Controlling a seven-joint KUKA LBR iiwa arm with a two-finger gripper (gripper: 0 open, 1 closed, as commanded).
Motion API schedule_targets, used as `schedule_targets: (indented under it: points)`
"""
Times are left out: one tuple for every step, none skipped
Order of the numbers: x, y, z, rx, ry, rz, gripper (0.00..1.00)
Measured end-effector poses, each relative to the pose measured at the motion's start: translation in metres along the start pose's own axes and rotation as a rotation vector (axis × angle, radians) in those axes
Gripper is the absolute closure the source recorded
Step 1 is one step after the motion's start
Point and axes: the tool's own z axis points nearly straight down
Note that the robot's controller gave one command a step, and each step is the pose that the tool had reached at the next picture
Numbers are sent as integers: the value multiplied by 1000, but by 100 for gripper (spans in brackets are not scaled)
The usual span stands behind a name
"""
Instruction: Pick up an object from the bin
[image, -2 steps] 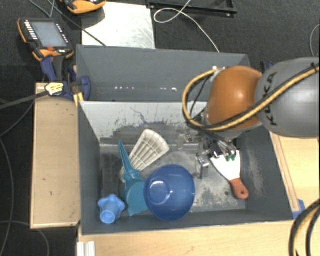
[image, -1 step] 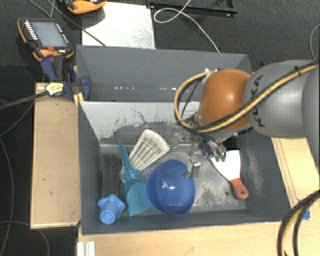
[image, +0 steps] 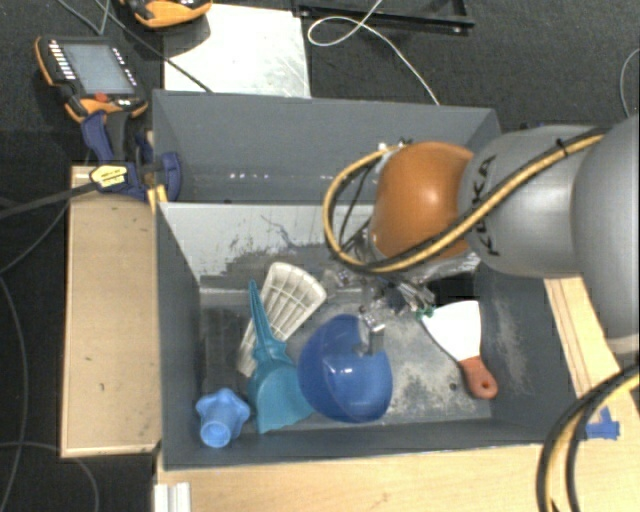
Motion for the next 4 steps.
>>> schedule_targets:
  points:
    - [-20,42,35,-2,-3,-7,0]
    - [4,32,34,0,-1,26,0]
    - [-34,60,30,7,-10,-141,100]
    - [-32,64,34,-1,-6,-143,0]
